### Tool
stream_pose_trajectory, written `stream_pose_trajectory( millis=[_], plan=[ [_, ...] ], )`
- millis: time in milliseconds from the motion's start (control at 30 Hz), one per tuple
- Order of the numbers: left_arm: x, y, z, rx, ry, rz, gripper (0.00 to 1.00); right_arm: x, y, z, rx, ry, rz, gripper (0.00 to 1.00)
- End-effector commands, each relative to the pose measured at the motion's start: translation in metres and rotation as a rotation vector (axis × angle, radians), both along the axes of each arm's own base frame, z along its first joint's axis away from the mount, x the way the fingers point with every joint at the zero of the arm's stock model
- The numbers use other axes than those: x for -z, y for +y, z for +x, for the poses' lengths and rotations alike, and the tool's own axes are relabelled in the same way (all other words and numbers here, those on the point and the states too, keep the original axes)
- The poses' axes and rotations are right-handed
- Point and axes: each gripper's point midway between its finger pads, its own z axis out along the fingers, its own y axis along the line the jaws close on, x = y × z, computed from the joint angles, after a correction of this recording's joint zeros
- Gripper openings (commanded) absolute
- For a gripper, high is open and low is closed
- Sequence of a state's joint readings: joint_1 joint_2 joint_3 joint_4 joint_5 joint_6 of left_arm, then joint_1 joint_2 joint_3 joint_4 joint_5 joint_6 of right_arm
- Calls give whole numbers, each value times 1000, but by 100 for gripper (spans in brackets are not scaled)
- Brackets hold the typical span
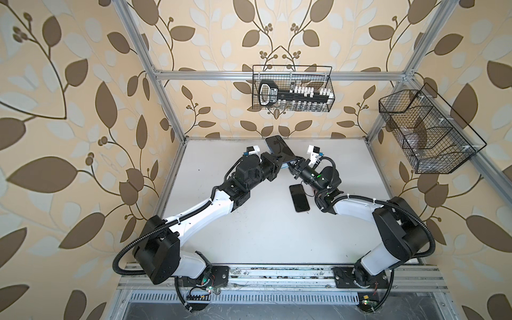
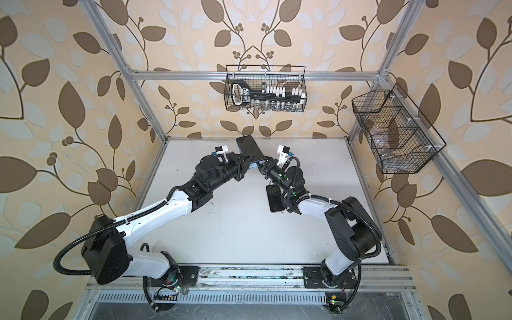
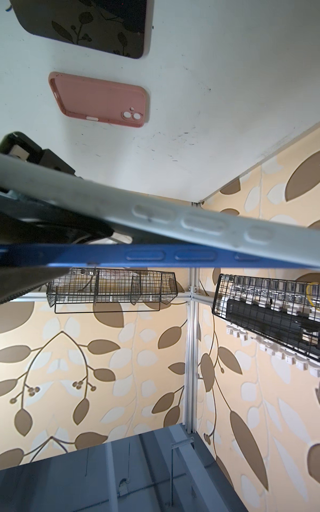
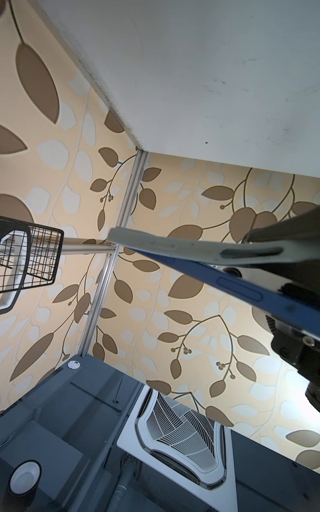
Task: Take the phone out of the phone case
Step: Remove the phone case from the phone, then place the phone case at the middle-right of the table.
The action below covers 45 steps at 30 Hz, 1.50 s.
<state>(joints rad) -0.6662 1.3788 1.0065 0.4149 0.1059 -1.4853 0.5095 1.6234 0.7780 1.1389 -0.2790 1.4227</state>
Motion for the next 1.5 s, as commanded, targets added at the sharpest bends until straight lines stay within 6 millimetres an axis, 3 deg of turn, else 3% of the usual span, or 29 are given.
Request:
stream_pose_trajectory(
  millis=[0, 433, 767, 967, 1300, 1467],
  plan=[
    [-84, 7, -26, 51, -172, -139, 0, 7, 8, 1, -15, 3, -12, 0],
    [-95, 15, -36, 49, -189, -155, 0, 29, 6, 14, 10, 40, -35, 0],
    [-95, 22, -39, 31, -211, -116, 0, 34, -21, 18, 76, 48, -83, 0],
    [-86, 35, -39, 8, -217, -49, 0, 37, -64, 16, 149, 51, -147, 0],
    [-63, 65, -29, 9, -222, 76, 0, 62, -183, -5, 277, 149, -387, 0],
    [-62, 63, -29, 70, -252, 104, 0, 85, -239, -22, 343, 240, -416, 0]
  ],
)
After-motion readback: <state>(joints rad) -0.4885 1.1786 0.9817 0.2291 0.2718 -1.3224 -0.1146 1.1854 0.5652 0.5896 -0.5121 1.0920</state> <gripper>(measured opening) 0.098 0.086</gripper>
